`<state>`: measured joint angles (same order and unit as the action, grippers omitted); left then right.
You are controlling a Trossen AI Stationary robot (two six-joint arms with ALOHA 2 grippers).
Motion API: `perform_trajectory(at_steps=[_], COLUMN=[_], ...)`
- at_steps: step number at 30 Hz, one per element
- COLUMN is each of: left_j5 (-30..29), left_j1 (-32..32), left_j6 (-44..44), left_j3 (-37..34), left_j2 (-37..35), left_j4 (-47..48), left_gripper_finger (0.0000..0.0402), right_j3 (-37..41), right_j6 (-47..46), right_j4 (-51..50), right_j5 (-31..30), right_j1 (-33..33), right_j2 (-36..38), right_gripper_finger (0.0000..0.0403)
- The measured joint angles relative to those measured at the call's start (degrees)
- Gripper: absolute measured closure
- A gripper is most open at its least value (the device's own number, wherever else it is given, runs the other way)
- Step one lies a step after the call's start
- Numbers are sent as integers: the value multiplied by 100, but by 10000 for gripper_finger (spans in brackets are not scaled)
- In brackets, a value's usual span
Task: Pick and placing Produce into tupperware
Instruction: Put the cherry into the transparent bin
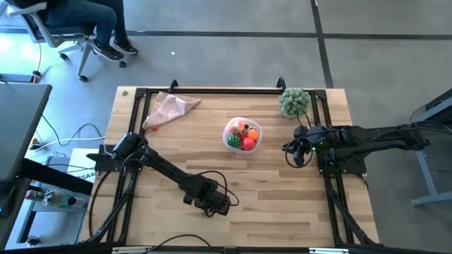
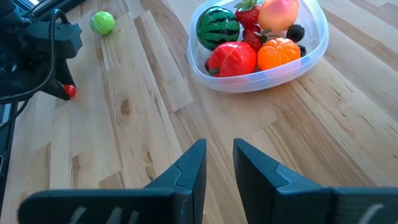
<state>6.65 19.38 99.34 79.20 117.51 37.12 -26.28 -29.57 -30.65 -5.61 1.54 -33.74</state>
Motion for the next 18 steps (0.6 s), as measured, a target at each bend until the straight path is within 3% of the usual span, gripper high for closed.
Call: perform_trajectory(at_steps=[18], left_j5=[-13], left_j1=[-31], left_j6=[8], left_j3=[7], left_j2=[-2], left_j4=[35], left_gripper_finger=[297], right_j3=[-2], right_j6=[0], right_j4=[-2], right_j5=[-1], right_j1=[1], right_j2=[0], right_gripper_finger=[331])
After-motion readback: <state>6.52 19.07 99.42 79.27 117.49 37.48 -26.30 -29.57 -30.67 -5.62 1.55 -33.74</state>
